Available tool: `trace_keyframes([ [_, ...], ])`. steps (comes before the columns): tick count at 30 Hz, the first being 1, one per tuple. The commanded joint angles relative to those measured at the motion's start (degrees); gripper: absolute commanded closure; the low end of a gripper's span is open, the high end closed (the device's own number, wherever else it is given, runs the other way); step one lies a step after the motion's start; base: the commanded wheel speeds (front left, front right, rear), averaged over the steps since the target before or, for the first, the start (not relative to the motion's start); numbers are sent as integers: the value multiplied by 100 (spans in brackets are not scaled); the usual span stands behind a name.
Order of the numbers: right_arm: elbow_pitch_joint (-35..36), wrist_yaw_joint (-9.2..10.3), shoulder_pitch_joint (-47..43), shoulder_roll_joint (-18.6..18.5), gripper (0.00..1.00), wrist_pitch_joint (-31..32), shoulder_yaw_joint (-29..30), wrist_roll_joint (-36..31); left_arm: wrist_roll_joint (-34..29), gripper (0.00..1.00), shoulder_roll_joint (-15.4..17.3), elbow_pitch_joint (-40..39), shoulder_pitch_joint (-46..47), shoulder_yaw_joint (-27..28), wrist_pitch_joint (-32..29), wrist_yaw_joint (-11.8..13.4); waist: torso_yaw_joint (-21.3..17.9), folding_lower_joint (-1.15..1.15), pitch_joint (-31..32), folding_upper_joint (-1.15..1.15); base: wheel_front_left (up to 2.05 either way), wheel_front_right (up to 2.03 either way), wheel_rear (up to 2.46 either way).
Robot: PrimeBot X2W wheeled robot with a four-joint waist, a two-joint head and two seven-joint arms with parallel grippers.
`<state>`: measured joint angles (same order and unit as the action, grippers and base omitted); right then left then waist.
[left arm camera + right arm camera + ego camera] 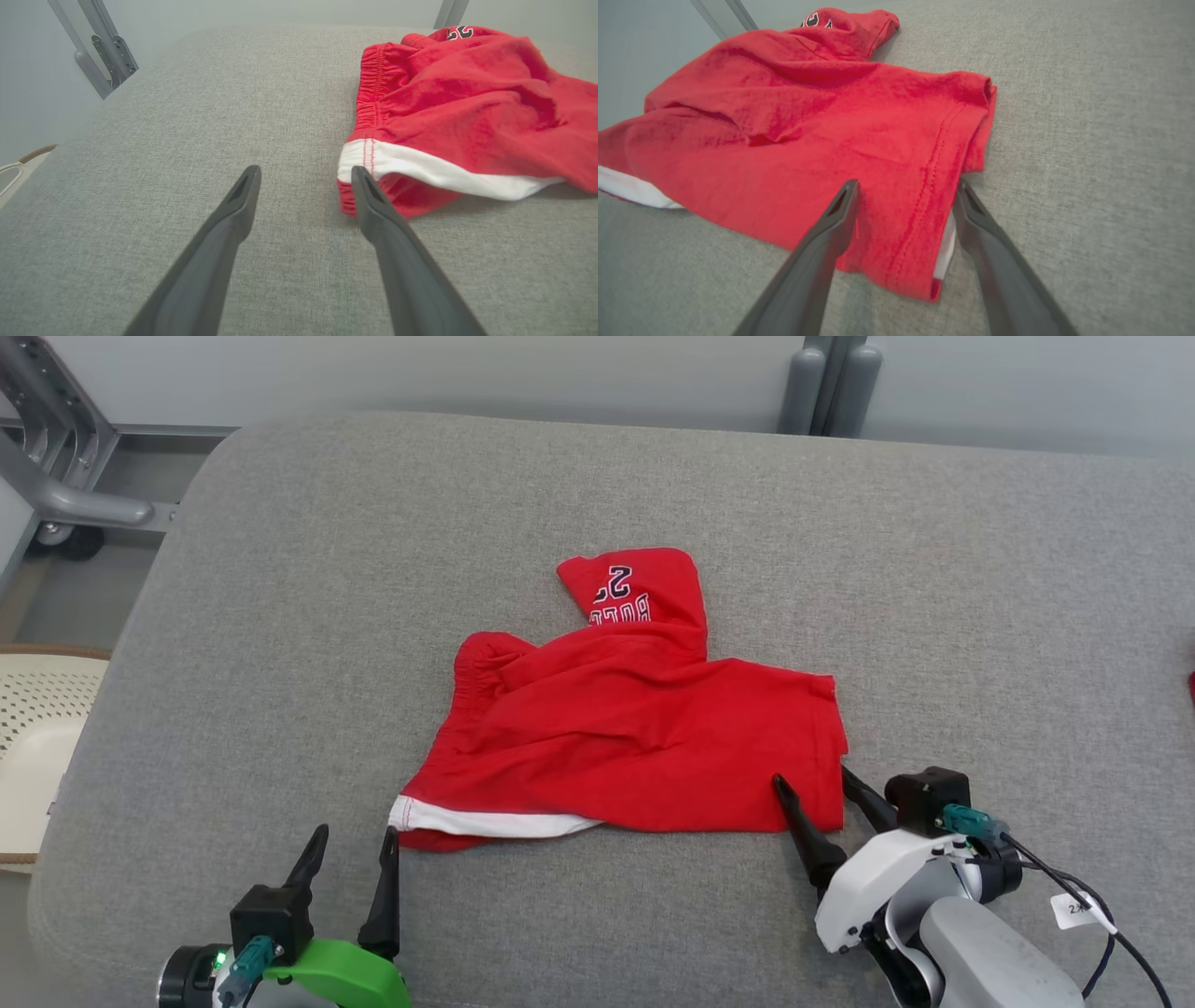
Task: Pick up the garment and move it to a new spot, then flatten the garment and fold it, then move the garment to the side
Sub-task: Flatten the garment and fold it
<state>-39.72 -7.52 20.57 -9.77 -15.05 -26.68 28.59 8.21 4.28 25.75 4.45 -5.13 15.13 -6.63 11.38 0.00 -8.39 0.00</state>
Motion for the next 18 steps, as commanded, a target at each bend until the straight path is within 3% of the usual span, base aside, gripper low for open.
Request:
trace_keyframes([
  [1,-21,8,89,-31,0,-14,-46,19,-28,0,-20,-24,21,16,-5,-33,-3,0,-7,0,0,0,0],
  [3,-64,8,129,-40,5,-14,-104,39,-46,0,-51,-28,52,-1,-5,-37,-1,0,-14,0,0,0,0],
  [7,-130,8,219,-59,0,-14,-199,37,-49,0,-77,-39,70,-27,-5,-61,10,0,-15,0,0,0,0],
  [18,26,8,-6,-18,0,-14,-202,-83,-29,0,-115,-81,-13,-17,-5,-84,-67,0,-2,0,0,0,0],
])
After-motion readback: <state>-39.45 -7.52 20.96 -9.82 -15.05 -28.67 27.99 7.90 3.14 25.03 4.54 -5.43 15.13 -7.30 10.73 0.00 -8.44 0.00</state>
